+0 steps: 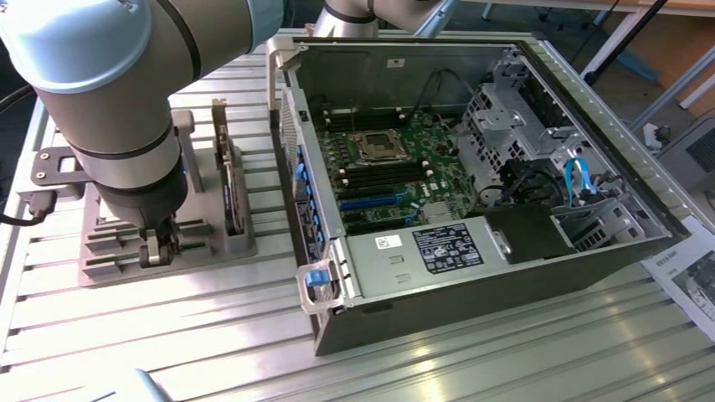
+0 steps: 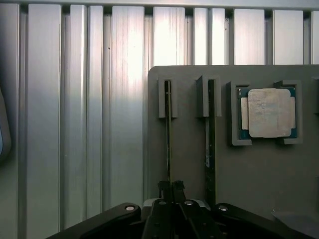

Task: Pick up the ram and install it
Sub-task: 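Pick up the ram and move it above insertion slot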

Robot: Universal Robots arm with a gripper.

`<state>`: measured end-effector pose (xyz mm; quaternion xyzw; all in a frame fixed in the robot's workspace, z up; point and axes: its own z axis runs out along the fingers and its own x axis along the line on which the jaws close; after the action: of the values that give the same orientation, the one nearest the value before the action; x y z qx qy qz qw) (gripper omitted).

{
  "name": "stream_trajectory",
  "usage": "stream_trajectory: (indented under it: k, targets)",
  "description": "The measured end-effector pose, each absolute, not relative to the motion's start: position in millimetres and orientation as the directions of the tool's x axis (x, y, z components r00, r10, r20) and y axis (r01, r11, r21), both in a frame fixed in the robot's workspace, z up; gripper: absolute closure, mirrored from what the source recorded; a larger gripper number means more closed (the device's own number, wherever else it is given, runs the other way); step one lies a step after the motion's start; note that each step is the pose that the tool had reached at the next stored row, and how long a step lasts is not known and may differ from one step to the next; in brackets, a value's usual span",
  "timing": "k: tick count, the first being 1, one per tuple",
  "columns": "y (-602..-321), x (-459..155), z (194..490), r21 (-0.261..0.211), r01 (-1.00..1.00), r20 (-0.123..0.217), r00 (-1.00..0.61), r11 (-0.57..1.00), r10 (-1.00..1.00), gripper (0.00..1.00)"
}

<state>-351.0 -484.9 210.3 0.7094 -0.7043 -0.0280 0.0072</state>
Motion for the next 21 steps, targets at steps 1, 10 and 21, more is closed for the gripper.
stream_trajectory:
  k: [1,10,21]
  targets:
    - [-484.9,-351.0,210.3,0.05,-0.999,-0.03,0.006,-0.008,-1.0,0.88]
    - [-484.9,-351.0,210.3,0.05,-0.999,-0.03,0.006,-0.008,-1.0,0.88]
    - [-484.9,-351.0,211.4,0.05,-0.999,-0.029,-0.001,0.0,-1.0,0.88]
